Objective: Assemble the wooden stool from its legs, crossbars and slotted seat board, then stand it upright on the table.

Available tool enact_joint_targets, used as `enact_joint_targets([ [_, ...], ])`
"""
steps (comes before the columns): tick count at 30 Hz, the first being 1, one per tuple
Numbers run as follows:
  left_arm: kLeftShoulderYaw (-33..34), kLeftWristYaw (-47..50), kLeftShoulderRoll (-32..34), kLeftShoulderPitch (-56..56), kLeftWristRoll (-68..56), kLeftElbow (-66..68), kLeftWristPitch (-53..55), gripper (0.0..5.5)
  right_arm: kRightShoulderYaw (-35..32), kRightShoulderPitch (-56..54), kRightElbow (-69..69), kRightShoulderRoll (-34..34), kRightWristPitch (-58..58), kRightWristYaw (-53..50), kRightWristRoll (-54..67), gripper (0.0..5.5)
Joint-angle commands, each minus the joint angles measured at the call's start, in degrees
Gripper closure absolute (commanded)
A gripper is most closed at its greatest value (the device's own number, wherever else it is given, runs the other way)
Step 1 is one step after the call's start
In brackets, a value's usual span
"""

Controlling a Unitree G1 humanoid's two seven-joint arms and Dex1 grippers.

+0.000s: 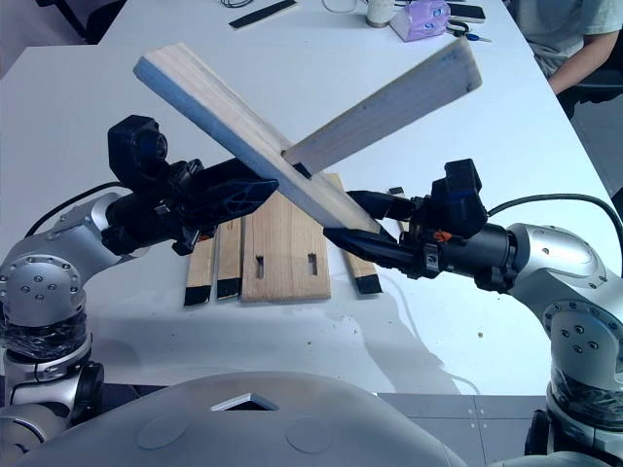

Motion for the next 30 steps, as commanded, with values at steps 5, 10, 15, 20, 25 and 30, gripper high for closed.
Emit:
enact_joint_targets([
  [5,-0.2,0.2,-0.2,-1.9,-0.7,-0.5,-1.8,3.35,2.4,2.0,1.4,-3.7,-0.7,5.9,0.7,3.46],
  [10,-0.8,-0.5,0.0,-1.6,0.7,-0.3,-2.4,3.35,2.2,1.1,1.9,-5.1,-1.0,6.7,1.3,3.46],
  [15,-1.0,0.8,-0.8,-1.5,0.7,0.4,-3.1,3.32,2.3,1.0,2.2,-6.1,-1.5,7.4,0.9,3.46],
  [20,-1.8,1.4,-1.0,-2.0,1.2,0.0,-3.0,2.58,2.6,0.5,2.5,-6.5,-1.8,7.6,0.6,3.46],
  [25,-2.5,0.7,-0.5,-1.3,1.2,-1.3,-2.9,1.81,2.8,0.5,2.7,-6.7,-2.0,7.8,0.2,3.46],
  [30,-2.5,0.0,0.2,-1.3,0.9,-3.0,-3.0,0.93,3.4,0.4,3.8,-7.3,-2.2,8.9,-1.0,3.46],
])
